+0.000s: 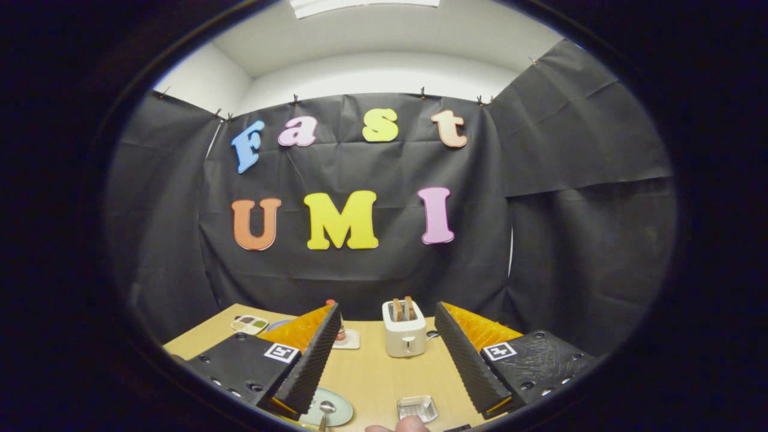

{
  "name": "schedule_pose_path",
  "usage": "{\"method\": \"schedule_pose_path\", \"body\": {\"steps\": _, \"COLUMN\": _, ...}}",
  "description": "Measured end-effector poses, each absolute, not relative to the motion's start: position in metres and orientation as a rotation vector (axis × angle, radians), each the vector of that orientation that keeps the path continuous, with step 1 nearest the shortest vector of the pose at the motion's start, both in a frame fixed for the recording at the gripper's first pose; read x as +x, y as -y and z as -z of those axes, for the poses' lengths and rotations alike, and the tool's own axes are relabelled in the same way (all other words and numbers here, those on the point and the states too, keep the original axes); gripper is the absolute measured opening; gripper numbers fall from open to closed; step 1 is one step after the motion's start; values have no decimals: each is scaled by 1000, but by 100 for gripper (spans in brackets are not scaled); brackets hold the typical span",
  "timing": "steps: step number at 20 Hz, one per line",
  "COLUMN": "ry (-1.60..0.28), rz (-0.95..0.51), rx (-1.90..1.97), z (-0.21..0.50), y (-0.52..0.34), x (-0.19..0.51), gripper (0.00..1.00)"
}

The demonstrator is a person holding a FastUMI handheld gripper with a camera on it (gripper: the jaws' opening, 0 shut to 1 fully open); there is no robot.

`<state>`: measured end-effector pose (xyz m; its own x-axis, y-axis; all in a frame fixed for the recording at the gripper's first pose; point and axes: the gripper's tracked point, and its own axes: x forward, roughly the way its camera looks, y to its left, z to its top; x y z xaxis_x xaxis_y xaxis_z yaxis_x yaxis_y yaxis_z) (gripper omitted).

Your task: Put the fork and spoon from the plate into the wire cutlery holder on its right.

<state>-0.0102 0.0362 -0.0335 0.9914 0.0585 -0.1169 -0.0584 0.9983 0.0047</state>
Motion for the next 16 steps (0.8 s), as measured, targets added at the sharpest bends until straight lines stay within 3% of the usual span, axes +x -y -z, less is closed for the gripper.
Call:
{"method": "schedule_pose_path", "body": {"steps": 8, "ry": -223, "rz": -40, "rx": -38, "z": 67, "y": -33, "x": -14, "gripper": 95}}
{"method": "schedule_pose_path", "body": {"steps": 16, "ry": -499, "rz": -172, "rx": -86, "z": 157, "y": -95, "x": -34, "gripper": 96}}
